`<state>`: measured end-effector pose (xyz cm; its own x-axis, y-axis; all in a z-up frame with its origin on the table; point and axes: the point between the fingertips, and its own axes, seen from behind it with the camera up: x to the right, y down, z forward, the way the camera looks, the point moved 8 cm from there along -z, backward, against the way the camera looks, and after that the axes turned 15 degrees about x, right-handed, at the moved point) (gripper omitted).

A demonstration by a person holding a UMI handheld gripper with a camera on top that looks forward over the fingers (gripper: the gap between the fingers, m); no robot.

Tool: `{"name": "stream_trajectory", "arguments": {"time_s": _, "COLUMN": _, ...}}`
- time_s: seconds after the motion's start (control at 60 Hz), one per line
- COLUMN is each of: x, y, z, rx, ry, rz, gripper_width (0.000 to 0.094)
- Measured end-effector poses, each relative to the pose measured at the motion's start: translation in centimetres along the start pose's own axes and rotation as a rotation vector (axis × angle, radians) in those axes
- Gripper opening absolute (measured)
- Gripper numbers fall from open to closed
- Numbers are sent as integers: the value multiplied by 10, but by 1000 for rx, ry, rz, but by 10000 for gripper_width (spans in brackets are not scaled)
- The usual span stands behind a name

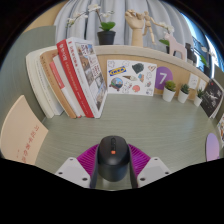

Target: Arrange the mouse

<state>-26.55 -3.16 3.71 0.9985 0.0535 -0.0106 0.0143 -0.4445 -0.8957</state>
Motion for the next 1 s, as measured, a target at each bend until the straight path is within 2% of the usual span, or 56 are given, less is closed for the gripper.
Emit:
{"name": "stream_trajectory", "arguments": {"time_s": 0.083, "x": 2, "y": -1, "z": 1, "rx": -34, "ry": 3, "rz": -7, "gripper_width": 377}}
{"name": "stream_trajectory", "arguments": {"time_s": 0.133, "x": 2, "y": -3, "z": 2, "rx": -58, "ry": -11, "rz": -10, "gripper_width": 350}}
{"name": "stream_trajectory", "arguments": {"time_s": 0.333, "x": 19, "y": -21, "z": -9, "rx": -106, "ry": -121, "rz": -26, "gripper_width": 349}}
{"name": "stream_trajectory", "arguments": {"time_s": 0.467, "x": 87, "y": -80, "z": -53, "rx": 3, "ry": -133, "rz": -132, "gripper_width": 350}}
{"name": "stream_trajectory", "arguments": {"time_s": 0.6, "x": 183, "y": -137, "z": -106, "rx": 132, "ry": -82, "rz": -123, "gripper_width": 351}}
{"name": "stream_trajectory", "arguments": {"time_s": 0.7, "x": 259, "y": -154, "z": -130, "rx": 171, "ry": -28, "rz": -130, "gripper_width": 349}}
{"name": "stream_trajectory", "arguments": {"time_s": 0.817, "x": 332, "y": -140, "z": -137, "rx": 168, "ry": 45, "rz": -74, "gripper_width": 349}}
{"name": "stream_trajectory", "arguments": {"time_s": 1.0, "x": 418, "y": -69, "z": -115, "rx": 14, "ry": 84, "rz": -52, "gripper_width": 347}}
